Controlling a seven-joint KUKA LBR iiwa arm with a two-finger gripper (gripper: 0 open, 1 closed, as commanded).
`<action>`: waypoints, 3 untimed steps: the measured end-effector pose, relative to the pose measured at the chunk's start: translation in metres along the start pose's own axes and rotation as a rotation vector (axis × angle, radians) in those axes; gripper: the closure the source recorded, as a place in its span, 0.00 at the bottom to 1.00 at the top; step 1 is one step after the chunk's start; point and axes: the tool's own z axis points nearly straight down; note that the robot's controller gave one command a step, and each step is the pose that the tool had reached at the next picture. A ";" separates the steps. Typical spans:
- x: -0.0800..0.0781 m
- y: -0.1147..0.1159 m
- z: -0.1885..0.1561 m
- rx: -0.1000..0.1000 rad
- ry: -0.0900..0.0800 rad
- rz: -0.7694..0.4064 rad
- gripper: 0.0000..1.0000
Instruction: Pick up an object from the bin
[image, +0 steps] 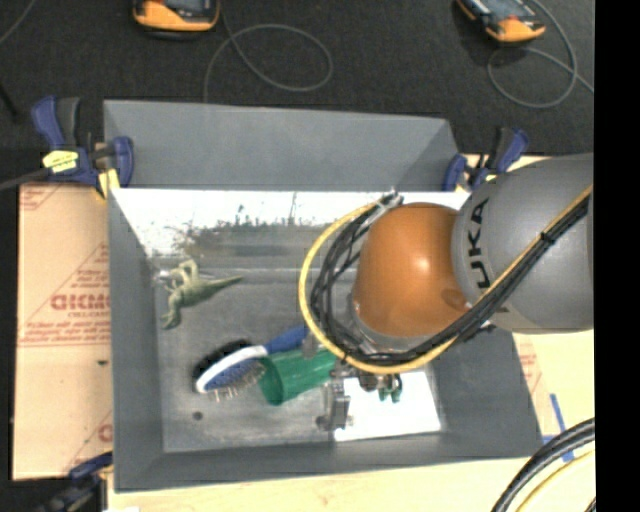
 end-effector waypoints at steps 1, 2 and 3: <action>-0.002 0.000 -0.004 -0.001 -0.008 0.003 0.00; -0.034 -0.027 0.009 -0.002 -0.011 0.111 0.00; -0.060 -0.039 0.046 0.001 -0.010 0.058 0.00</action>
Offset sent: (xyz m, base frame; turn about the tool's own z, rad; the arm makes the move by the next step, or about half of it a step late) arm 0.0469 -0.0398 -0.0156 0.1652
